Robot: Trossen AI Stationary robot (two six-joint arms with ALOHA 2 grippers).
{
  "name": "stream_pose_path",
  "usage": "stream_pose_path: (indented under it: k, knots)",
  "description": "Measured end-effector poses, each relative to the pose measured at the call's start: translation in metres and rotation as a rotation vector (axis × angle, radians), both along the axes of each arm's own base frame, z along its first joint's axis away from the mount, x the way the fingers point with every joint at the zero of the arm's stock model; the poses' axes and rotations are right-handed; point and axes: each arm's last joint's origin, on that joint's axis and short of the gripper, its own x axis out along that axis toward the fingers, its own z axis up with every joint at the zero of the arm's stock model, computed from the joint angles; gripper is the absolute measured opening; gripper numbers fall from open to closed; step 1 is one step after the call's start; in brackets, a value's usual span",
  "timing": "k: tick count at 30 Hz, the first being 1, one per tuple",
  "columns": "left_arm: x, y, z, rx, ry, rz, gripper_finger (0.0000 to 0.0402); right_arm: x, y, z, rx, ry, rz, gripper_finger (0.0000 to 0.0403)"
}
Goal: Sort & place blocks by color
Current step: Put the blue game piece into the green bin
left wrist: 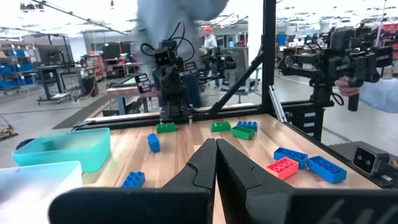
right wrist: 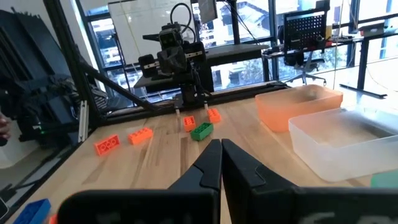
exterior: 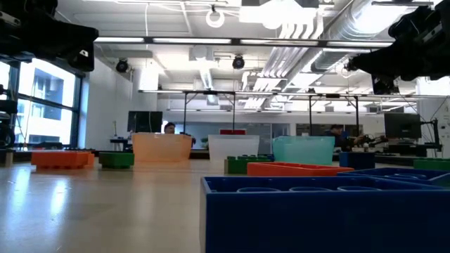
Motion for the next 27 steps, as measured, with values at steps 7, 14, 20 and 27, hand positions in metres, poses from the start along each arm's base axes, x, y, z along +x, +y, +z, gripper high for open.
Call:
stream_pose_path:
  k: [7, 14, 20, 27]
  knots:
    - [0.0, 0.0002, 0.0001, -0.001, -0.001, 0.007, 0.0, 0.0, 0.0, 0.0003, 0.085, -0.009, 0.002, 0.0]
    - [0.0, 0.0007, 0.0002, -0.002, -0.003, 0.025, 0.0, 0.0, 0.0, 0.0004, 0.089, -0.01, 0.002, 0.0]
    - [0.0, 0.0007, 0.0003, -0.002, -0.004, 0.024, 0.0, 0.0, 0.0004, 0.0013, 0.08, -0.018, 0.016, 0.0]
    - [0.0, 0.0007, 0.0004, -0.002, -0.004, 0.024, 0.0, -0.0008, -0.0007, 0.0099, 0.023, -0.103, -0.021, 0.0]
